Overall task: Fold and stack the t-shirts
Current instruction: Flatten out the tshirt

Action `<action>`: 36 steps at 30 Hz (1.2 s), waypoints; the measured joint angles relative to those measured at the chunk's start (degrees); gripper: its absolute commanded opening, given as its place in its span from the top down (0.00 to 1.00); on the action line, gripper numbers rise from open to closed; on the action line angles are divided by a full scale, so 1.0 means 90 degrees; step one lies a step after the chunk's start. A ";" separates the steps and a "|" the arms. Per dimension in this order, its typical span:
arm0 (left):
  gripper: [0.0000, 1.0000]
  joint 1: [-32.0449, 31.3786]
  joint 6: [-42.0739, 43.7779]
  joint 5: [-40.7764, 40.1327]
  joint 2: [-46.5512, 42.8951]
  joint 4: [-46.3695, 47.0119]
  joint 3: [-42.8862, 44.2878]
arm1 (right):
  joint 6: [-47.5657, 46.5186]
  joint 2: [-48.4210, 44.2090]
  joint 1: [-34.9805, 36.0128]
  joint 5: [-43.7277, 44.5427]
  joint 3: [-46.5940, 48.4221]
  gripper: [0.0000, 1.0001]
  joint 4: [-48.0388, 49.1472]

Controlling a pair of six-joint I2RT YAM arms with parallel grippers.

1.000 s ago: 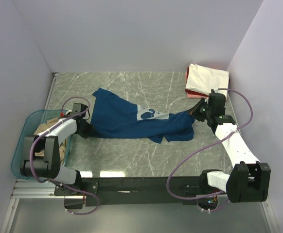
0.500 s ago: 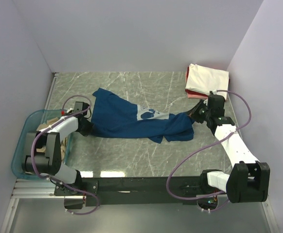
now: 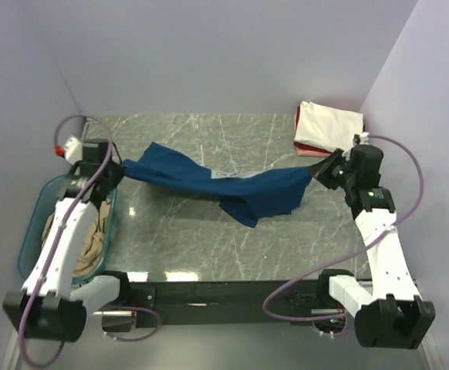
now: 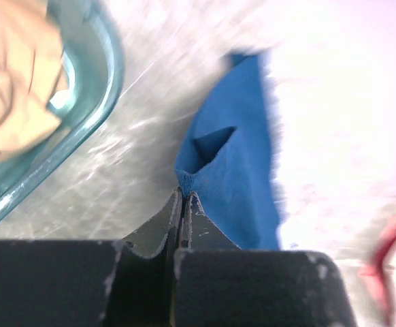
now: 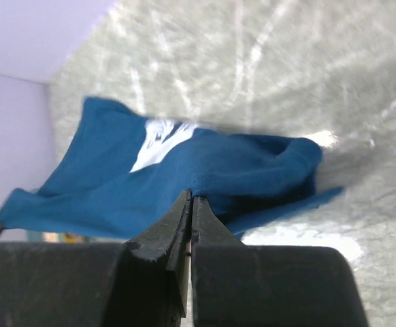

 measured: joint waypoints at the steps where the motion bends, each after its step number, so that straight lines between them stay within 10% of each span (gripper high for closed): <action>1: 1.00 0.0000 0.0010 -0.0058 -0.0204 -0.0097 0.0216 | 0.0012 -0.0090 -0.0024 -0.0036 0.0197 1.00 -0.0151; 24: 1.00 0.0000 0.0187 -0.0121 -0.1030 -0.1331 0.4626 | 0.0471 -0.1105 -0.0141 -0.0163 0.4911 1.00 -0.2239; 36: 1.00 0.0537 0.0748 0.0427 0.3235 0.0000 0.6890 | 0.1479 0.2645 -0.0141 -0.0916 0.5440 1.00 0.0321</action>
